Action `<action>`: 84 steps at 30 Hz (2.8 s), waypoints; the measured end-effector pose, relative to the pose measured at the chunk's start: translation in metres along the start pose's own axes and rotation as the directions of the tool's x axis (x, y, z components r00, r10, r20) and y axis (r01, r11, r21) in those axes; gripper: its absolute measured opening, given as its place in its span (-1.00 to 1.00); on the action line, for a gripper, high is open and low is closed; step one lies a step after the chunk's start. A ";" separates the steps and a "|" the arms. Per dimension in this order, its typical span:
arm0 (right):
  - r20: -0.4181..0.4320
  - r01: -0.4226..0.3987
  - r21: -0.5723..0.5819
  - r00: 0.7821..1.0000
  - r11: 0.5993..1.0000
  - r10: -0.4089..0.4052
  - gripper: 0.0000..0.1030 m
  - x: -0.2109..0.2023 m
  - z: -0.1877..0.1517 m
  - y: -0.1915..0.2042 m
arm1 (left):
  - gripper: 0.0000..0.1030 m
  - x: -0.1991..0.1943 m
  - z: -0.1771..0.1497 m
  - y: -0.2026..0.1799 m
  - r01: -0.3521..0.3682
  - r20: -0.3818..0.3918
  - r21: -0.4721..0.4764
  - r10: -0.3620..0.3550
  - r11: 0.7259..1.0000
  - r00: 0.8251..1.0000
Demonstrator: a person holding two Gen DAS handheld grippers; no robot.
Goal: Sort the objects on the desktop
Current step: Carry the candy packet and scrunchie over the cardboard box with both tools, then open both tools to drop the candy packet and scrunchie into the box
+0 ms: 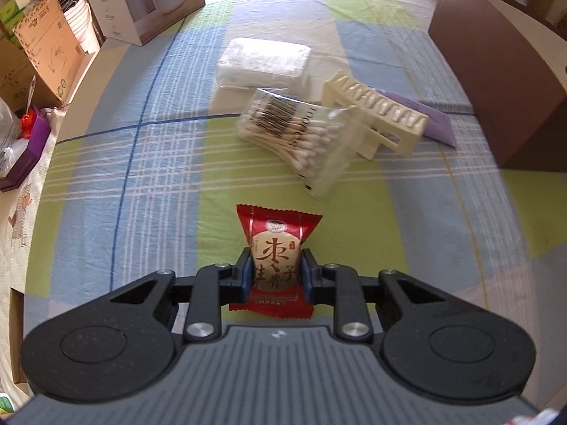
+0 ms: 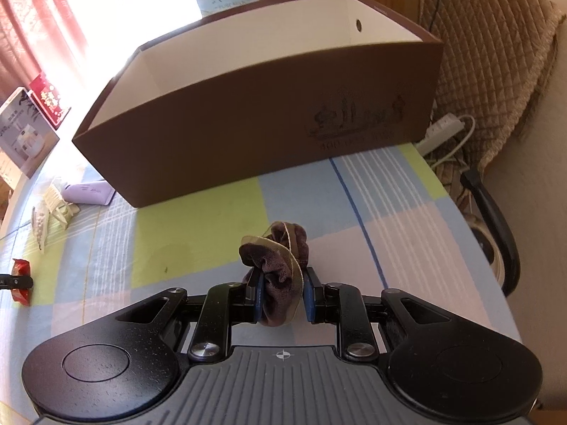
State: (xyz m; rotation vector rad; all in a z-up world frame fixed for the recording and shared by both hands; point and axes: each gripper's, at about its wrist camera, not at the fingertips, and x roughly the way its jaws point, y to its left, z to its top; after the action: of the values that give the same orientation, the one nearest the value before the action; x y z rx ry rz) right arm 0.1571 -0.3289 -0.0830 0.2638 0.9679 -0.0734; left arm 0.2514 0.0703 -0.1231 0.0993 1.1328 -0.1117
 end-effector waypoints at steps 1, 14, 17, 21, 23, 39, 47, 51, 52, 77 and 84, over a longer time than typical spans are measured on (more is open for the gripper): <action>0.002 -0.006 -0.007 1.000 1.000 0.006 -0.63 -0.001 0.001 -0.001 | -0.58 -0.003 -0.001 -0.004 0.010 0.002 0.002 -0.010 1.000 1.000; 0.051 -0.087 -0.067 0.995 0.994 0.091 -0.63 -0.034 0.023 -0.019 | -0.58 -0.087 0.020 -0.089 0.147 0.158 0.133 -0.168 0.980 0.973; 0.073 -0.107 -0.079 0.991 0.991 0.113 -0.63 -0.047 0.031 -0.026 | -0.58 -0.103 0.029 -0.114 0.173 0.191 0.171 -0.205 0.970 0.960; 0.116 -0.123 -0.105 0.984 0.987 0.135 -0.63 -0.064 0.046 -0.037 | -0.58 -0.118 0.043 -0.148 0.211 0.224 0.221 -0.260 0.952 0.939; 0.140 -0.133 -0.117 0.979 0.984 0.149 -0.63 -0.072 0.057 -0.044 | -0.58 -0.123 0.053 -0.165 0.225 0.237 0.244 -0.283 0.943 0.929; 0.216 -0.134 -0.264 0.957 0.955 0.194 -0.63 -0.044 0.172 -0.068 | -0.57 -0.093 0.146 -0.298 0.273 0.240 0.354 -0.370 0.894 0.898; 0.122 -0.122 -0.318 0.978 0.940 0.168 -0.63 0.008 0.205 -0.067 | -0.57 -0.050 0.180 -0.332 0.278 0.173 0.331 -0.348 0.902 0.922; 0.083 -0.110 -0.336 0.986 0.936 0.146 -0.63 0.033 0.214 -0.065 | -0.57 -0.027 0.195 -0.341 0.283 0.138 0.306 -0.336 0.909 0.932; 0.075 -0.109 -0.338 0.987 0.935 0.142 -0.63 0.039 0.217 -0.065 | -0.57 -0.022 0.198 -0.342 0.281 0.132 0.304 -0.332 0.911 0.934; -0.031 -0.121 -0.337 0.993 0.934 0.117 -0.62 0.106 0.248 -0.061 | 0.10 0.042 0.238 -0.343 0.242 0.070 0.261 -0.268 0.935 0.961; -0.012 -0.141 -0.340 0.989 0.930 0.146 -0.62 0.109 0.249 -0.056 | 0.30 0.040 0.239 -0.336 0.228 0.080 0.254 -0.255 0.940 0.964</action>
State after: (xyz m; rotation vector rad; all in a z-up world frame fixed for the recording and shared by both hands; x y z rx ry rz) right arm 0.4092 -0.4400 -0.0494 0.0139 0.9275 0.2260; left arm 0.4361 -0.2962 -0.0662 0.1692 1.0119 -0.4711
